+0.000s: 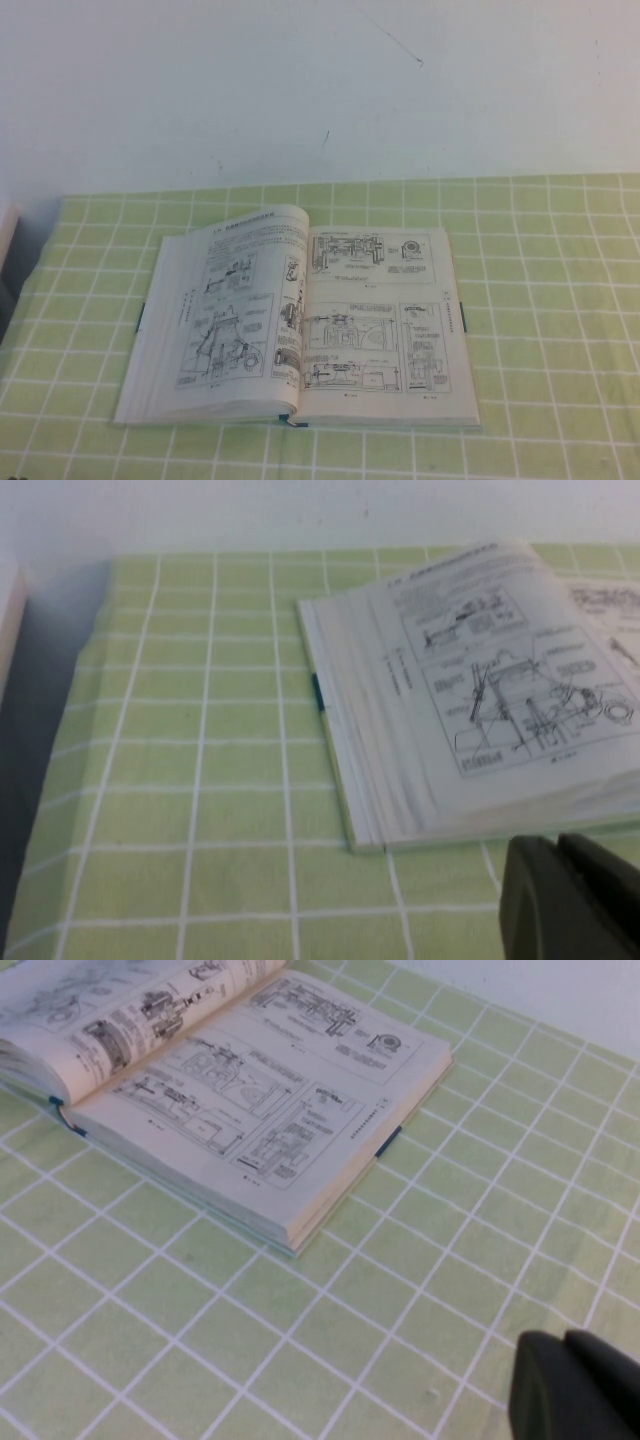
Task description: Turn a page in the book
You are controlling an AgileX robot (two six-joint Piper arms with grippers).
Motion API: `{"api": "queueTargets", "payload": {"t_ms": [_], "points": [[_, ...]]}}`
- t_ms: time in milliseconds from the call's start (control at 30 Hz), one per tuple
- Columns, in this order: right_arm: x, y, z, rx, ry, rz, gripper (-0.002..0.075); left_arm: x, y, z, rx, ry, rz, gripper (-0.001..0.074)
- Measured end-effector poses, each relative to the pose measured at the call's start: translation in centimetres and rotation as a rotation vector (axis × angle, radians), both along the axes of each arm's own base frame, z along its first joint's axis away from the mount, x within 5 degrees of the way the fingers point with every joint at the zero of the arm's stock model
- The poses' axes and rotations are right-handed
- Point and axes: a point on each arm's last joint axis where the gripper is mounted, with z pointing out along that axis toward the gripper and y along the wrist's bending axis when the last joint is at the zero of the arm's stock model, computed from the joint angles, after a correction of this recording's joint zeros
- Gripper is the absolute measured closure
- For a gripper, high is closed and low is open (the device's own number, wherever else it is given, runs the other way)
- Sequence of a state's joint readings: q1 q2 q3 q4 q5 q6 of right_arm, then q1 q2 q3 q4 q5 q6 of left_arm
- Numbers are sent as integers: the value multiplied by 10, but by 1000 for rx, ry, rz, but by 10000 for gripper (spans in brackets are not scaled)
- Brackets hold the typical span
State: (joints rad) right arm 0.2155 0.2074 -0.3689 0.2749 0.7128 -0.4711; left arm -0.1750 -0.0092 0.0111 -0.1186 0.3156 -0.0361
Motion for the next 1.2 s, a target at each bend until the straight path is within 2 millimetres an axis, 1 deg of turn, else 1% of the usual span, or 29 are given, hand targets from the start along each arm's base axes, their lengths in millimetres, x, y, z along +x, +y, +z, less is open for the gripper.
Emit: {"api": "queueTargets", "payload": {"t_ms": [500, 700, 967, 1200], "points": [[0, 0, 0, 0, 0, 0, 727, 0, 0, -3, 11, 11, 4, 737], [0, 0, 0, 0, 0, 0, 727, 0, 1, -3, -19, 20, 15, 737], [0, 0, 0, 0, 0, 0, 727, 1, 4, -3, -25, 20, 78, 737], [0, 0, 0, 0, 0, 0, 727, 1, 4, -3, -25, 20, 83, 737]]}}
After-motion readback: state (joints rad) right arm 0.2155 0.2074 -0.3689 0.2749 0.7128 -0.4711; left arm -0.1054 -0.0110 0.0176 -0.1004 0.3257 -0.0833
